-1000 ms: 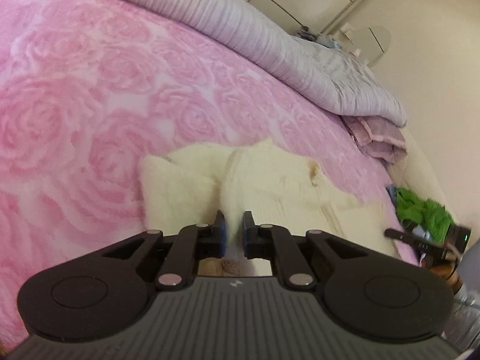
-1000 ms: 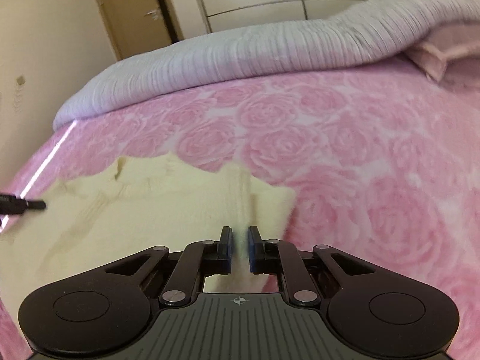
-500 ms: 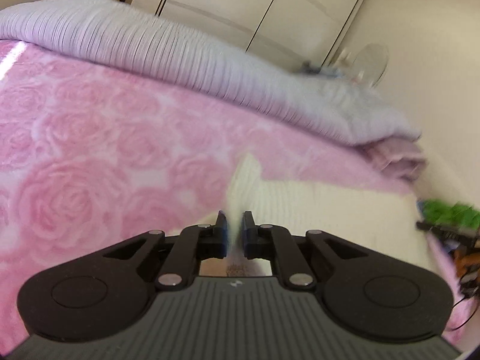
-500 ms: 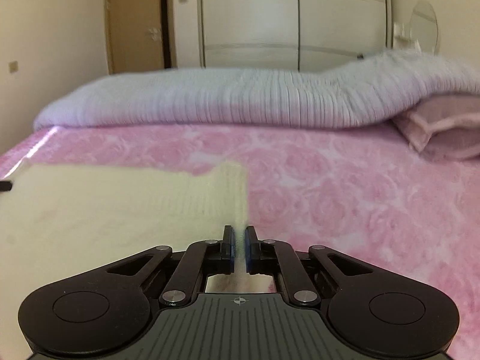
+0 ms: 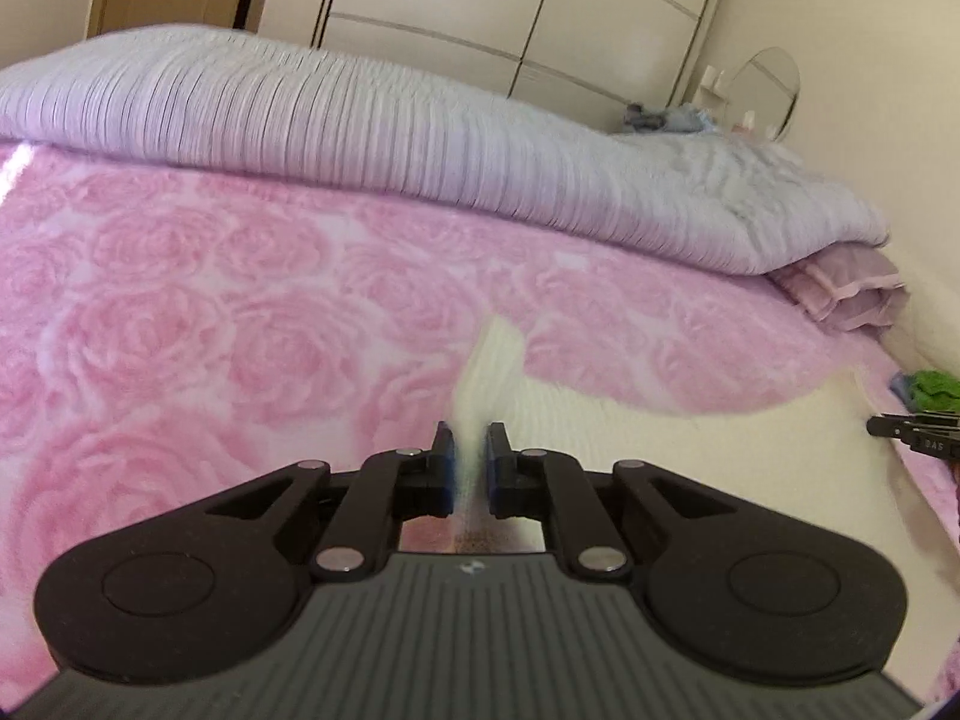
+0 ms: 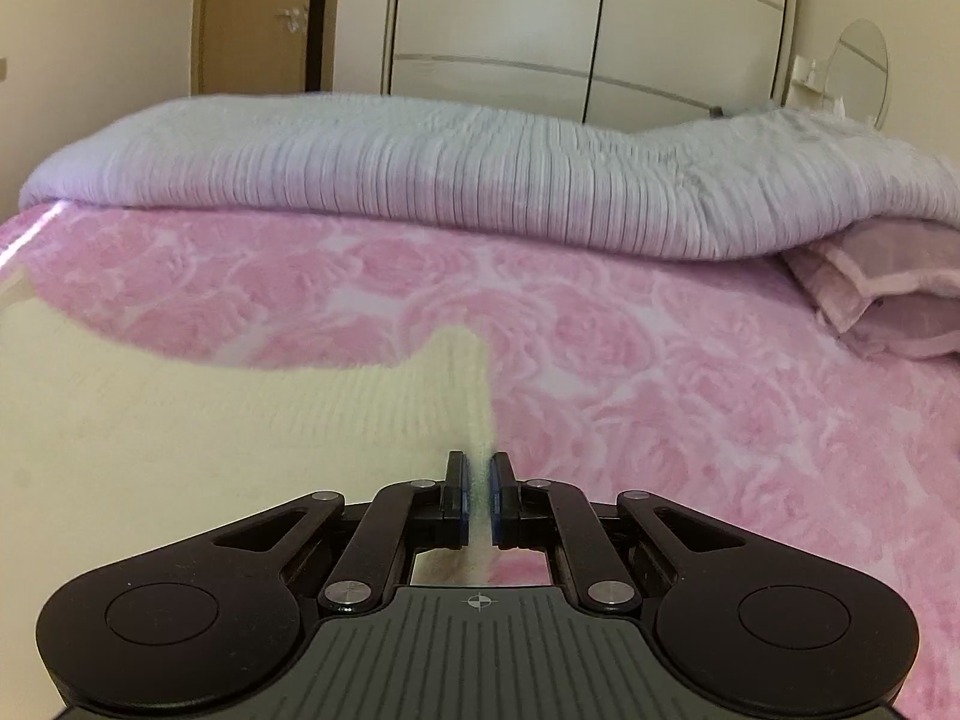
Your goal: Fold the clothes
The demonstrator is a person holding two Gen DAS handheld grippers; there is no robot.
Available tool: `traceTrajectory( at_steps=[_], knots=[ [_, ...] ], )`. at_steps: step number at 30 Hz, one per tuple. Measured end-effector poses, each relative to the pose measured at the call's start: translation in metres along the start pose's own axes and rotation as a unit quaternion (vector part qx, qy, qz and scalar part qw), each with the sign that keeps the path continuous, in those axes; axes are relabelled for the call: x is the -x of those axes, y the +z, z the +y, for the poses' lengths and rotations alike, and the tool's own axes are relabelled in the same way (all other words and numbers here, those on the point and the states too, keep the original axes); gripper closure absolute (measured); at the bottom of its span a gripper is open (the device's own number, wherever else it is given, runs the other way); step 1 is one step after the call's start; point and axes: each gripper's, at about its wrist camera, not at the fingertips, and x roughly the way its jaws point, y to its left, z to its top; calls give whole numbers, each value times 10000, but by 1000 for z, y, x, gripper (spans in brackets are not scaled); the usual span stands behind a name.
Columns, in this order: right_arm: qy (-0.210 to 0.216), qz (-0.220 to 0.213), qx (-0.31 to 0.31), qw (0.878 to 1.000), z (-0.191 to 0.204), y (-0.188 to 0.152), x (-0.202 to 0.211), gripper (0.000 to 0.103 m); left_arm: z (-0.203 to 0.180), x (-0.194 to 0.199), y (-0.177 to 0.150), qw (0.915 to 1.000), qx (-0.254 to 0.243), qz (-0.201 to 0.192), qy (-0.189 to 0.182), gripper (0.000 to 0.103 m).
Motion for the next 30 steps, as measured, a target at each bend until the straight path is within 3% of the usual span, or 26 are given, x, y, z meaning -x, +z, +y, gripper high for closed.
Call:
traceTrajectory(
  at_steps=[4, 6, 10, 11, 14, 17, 20, 22, 25, 27, 28, 30],
  knots=[
    [-95, 298, -95, 9995, 0, -11, -20, 98, 5, -23, -13, 9996, 8, 223, 197, 94],
    [-103, 519, -110, 9985, 0, -14, -28, 98, 5, -35, -19, 9978, -87, 581, 304, 91],
    [-113, 990, -131, 9949, -2, -14, -29, 88, 5, -16, -13, 9971, -54, 502, 571, 81],
    [-168, 975, -229, 9948, -5, -11, -21, 79, 6, -4, -12, 9965, 5, 440, 711, 82],
    [-309, 608, -529, 9963, -8, -11, 31, 73, 4, 46, -14, 9950, 70, 176, 978, 85],
    [-81, 155, -574, 9982, 9, -25, 90, 72, -20, 103, -32, 9971, -45, -6, 761, 85],
    [34, 58, -378, 9993, 45, -55, 127, 72, -56, 143, -64, 9986, -305, -73, 422, 85],
    [61, 11, -119, 9999, 71, -76, 140, 72, -73, 148, -87, 9982, -507, -21, 306, 85],
    [-196, -12, 110, 9997, 100, -107, 141, 72, -75, 135, -125, 9958, -657, 177, 609, 91],
    [-256, -87, 46, 9996, 100, -126, 135, 73, -68, 129, -146, 9948, -777, -129, 645, 91],
    [-285, -125, 12, 9995, 100, -136, 131, 73, -63, 130, -149, 9962, -601, -198, 595, 91],
    [-339, -287, -19, 9990, 94, -144, 129, 73, -61, 133, -146, 9964, -439, -163, 713, 97]
  ],
)
